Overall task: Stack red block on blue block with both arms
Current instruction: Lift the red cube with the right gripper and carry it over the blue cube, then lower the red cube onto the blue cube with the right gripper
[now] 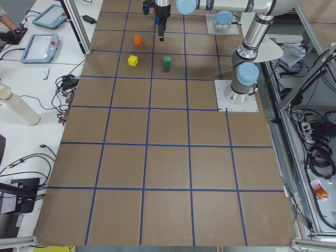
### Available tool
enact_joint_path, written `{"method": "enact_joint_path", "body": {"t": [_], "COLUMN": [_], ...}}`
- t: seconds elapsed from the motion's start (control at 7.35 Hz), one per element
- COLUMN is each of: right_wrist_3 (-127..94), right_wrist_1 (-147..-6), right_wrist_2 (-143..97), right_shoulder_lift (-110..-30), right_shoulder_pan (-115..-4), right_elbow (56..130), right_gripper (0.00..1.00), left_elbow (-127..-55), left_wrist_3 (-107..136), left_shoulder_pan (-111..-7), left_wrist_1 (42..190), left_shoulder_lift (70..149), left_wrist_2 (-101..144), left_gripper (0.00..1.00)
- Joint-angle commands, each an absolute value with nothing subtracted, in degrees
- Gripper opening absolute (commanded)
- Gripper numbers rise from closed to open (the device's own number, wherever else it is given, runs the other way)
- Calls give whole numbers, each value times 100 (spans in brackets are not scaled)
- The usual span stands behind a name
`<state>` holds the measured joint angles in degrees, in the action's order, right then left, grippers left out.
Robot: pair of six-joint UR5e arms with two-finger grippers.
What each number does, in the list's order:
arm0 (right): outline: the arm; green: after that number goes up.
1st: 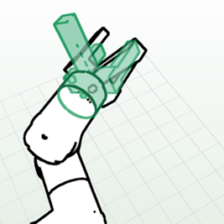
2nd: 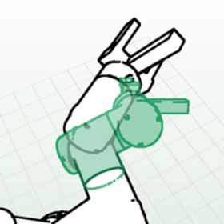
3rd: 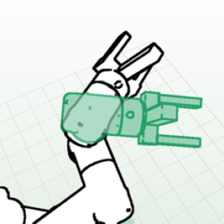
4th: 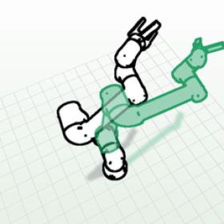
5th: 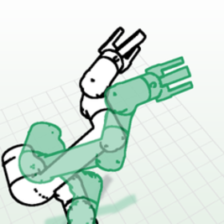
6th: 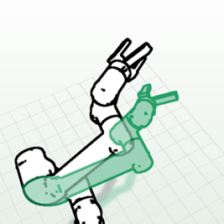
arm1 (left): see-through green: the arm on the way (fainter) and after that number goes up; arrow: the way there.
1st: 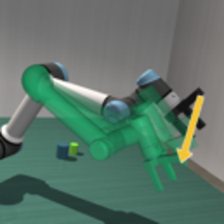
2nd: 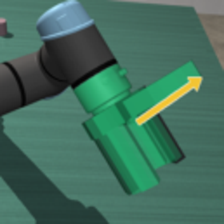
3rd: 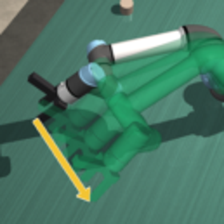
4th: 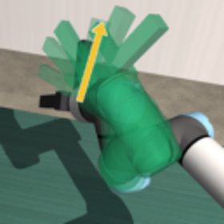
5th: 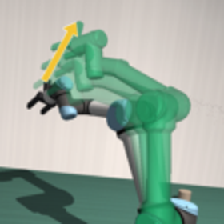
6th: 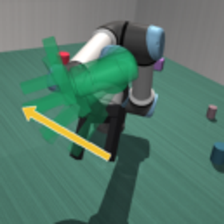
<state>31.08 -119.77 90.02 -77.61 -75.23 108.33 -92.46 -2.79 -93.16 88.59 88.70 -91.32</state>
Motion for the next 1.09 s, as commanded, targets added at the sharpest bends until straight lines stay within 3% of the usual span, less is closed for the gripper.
{"method": "enact_joint_path", "body": {"t": [0.0,0.41,0.95], "right_wrist_3": [3067,3050,3050], "right_wrist_1": [-11945,-11804,-11909], "right_wrist_2": [9026,9053,8974], "right_shoulder_lift": [-7717,-7717,-7708], "right_shoulder_pan": [-7523,-7523,-7523], "right_elbow": [10863,10881,10881], "right_gripper": [0,0,33], "left_elbow": [-9246,-9246,-9246], "left_wrist_3": [-272,-272,-281], "left_shoulder_pan": [-9316,-9316,-9316], "left_wrist_1": [8859,8859,8851], "left_shoulder_lift": [8868,8868,8868], "left_wrist_2": [-9132,-9132,-9123], "left_gripper": [100,100,100]}}
